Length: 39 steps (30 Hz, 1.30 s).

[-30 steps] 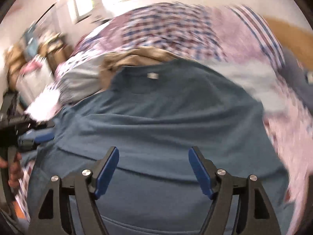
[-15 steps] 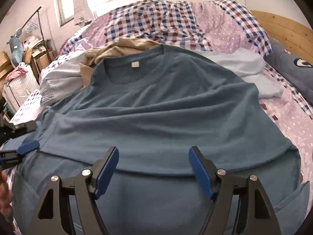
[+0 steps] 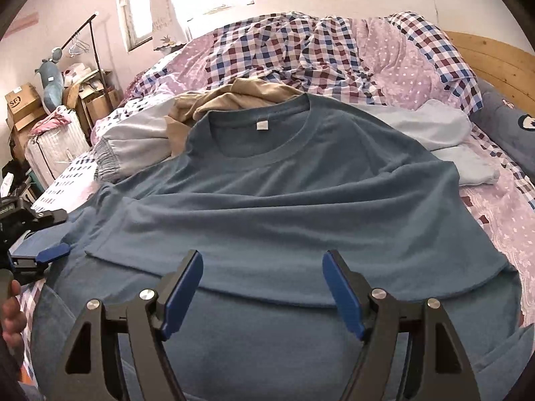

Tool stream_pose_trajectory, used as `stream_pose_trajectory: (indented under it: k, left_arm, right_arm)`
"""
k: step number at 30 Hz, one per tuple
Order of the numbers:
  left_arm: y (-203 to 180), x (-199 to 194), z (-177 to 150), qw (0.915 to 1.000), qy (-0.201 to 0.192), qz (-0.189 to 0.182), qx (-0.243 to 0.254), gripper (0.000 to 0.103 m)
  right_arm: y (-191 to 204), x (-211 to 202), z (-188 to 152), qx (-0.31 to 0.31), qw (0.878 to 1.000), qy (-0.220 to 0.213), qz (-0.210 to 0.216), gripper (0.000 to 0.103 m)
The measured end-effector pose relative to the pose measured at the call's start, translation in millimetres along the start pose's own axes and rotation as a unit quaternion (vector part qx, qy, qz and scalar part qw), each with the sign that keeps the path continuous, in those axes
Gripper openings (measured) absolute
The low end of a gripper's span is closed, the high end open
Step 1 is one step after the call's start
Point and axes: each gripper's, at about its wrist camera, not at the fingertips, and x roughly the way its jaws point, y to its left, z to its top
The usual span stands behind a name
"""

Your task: Fold clothes

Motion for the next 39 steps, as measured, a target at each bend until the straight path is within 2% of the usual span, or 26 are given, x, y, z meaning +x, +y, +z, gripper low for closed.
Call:
stream_pose_trajectory:
  k: [4,9,13,16,18,20,22,23,25,27,32,36,39]
  left_arm:
    - [16.7,-29.5,2.7,0.9996,-0.023,0.002,-0.018,0.068]
    - [54.1,-73.2,2.1,0.9962,-0.052,0.010,-0.069,0.068]
    - [93.2,-114.0,1.7,0.9883,-0.086,0.014,-0.125,0.068]
    - [123.3,-155.5,-2.4,0.9783,-0.135,0.031,-0.154,0.068]
    - [142.2,-186.0,-9.4,0.9679,-0.178,0.048,-0.171,0.068]
    - [164.7,-220.2,-21.8,0.9507,-0.232,0.062,-0.196,0.068]
    - [189.5,-247.7,-32.2,0.9293,-0.279,0.074,-0.230,0.068]
    - [204.9,-262.3,-40.4,0.9136,-0.306,0.075,-0.257,0.068]
    - [235.6,-277.0,-52.9,0.8898,-0.325,0.070,-0.312,0.070]
    - [257.3,-276.2,-59.8,0.8798,-0.314,0.066,-0.350,0.073]
    - [286.2,-261.8,-61.1,0.8783,-0.271,0.046,-0.391,0.073]
    - [291.4,-251.8,-54.6,0.8836,-0.256,0.053,-0.388,0.073]
    - [283.9,-249.4,-47.1,0.8917,-0.268,0.032,-0.363,0.072]
  right_arm:
    - [3.1,-1.7,-0.2,-0.005,1.000,-0.002,0.010,0.078]
    - [6.3,-4.0,0.4,-0.006,1.000,-0.010,0.017,0.078]
    - [10.5,-6.5,2.2,-0.009,1.000,-0.016,0.025,0.078]
    - [14.1,-7.9,2.4,-0.014,0.999,-0.019,0.032,0.078]
    - [16.8,-8.3,2.0,-0.019,0.999,-0.020,0.034,0.079]
    - [19.3,-8.5,1.7,-0.024,0.999,-0.020,0.036,0.079]
    - [21.0,-8.7,1.7,-0.026,0.999,-0.021,0.040,0.079]
    - [22.5,-8.9,1.9,-0.028,0.998,-0.022,0.043,0.079]
    - [24.7,-8.6,1.9,-0.031,0.998,-0.022,0.045,0.079]
    - [28.0,-7.8,1.9,-0.036,0.998,-0.023,0.048,0.079]
    - [33.4,-3.4,1.4,-0.042,0.998,-0.020,0.050,0.079]
    - [36.0,0.2,0.3,-0.046,0.998,-0.016,0.049,0.079]
    - [35.5,1.2,0.4,-0.045,0.998,-0.015,0.050,0.079]
